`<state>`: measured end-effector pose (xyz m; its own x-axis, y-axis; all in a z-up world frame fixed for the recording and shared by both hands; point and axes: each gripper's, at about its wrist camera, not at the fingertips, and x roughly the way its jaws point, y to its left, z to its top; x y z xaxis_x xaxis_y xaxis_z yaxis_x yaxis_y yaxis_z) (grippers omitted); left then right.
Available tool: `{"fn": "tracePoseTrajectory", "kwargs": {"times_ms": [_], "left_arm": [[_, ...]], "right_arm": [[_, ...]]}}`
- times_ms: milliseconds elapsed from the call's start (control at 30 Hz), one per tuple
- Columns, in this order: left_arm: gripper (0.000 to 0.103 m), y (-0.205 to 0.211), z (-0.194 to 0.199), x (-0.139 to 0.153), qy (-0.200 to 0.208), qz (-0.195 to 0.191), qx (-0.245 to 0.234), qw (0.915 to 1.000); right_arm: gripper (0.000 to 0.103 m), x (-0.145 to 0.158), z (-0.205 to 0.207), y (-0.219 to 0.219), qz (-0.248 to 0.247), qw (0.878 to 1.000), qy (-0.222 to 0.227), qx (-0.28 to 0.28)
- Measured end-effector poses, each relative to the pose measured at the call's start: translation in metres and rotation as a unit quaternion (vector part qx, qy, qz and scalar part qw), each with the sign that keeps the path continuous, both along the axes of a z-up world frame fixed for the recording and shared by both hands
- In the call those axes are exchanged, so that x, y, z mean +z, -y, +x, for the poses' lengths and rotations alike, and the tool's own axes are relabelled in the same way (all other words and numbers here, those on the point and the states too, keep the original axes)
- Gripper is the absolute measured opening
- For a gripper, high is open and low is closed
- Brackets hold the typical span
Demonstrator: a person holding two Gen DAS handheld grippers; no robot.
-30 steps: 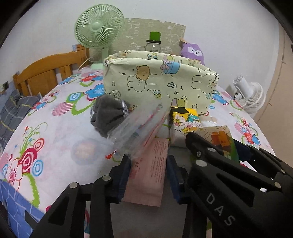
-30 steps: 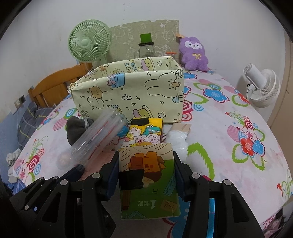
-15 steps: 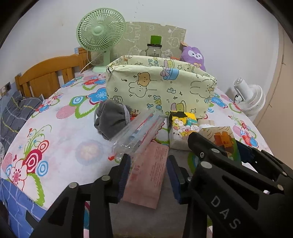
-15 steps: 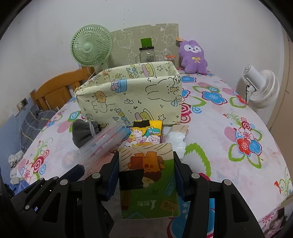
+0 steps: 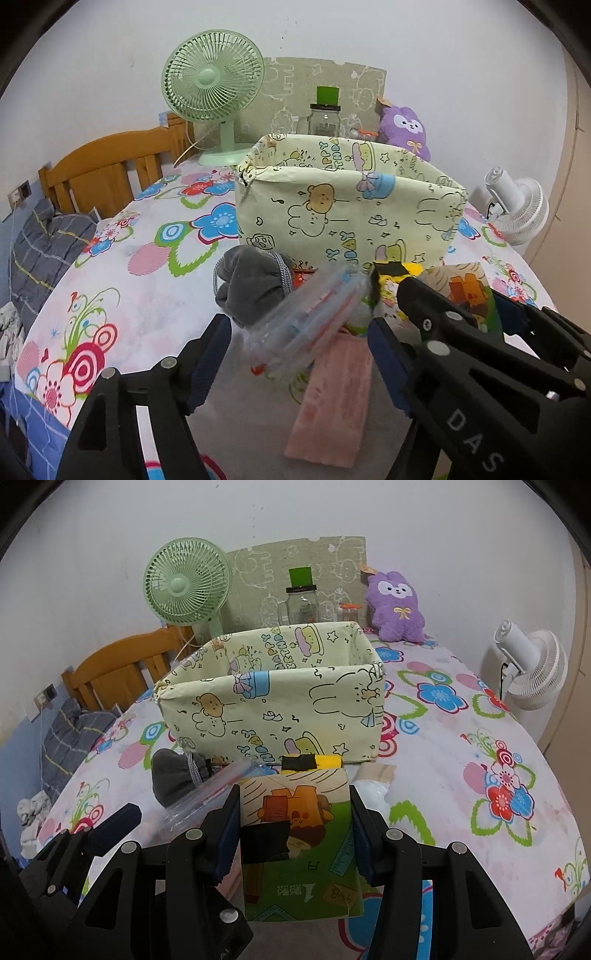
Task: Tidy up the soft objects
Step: 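Close the left tool on the clear plastic bag while the right tool holds the green box, then carry the clear bag with the left tool while the right tool carries the green box over the yellow box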
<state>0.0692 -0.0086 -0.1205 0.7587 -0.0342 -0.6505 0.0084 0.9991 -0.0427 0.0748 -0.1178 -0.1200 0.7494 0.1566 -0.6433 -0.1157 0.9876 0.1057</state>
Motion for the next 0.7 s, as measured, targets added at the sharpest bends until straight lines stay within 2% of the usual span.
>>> {"fn": "tracePoseTrajectory", "kwargs": {"times_ms": [167,300,500,600,700], "left_arm": [[0.077,-0.004,0.014,-0.008,-0.016,-0.017,-0.012,0.9997],[0.052,-0.008,0.021,-0.017,-0.033,-0.026,-0.018,0.999],[0.026,-0.009,0.015,-0.018,-0.035,-0.029,-0.02,0.9988],[0.019,-0.007,0.01,-0.015,-0.03,-0.031,-0.02,0.9989],[0.016,-0.006,0.006,-0.012,-0.027,-0.036,-0.023,0.9987]], "right_arm": [[0.055,-0.004,0.007,-0.005,-0.006,1.0,-0.006,-0.002],[0.056,-0.009,0.014,-0.008,-0.013,1.0,-0.016,-0.001],[0.056,-0.016,0.018,-0.009,-0.015,1.0,-0.027,-0.003],[0.056,-0.015,0.017,-0.009,-0.013,1.0,-0.026,-0.005],[0.056,-0.013,0.014,-0.006,-0.01,1.0,-0.024,-0.007]]}}
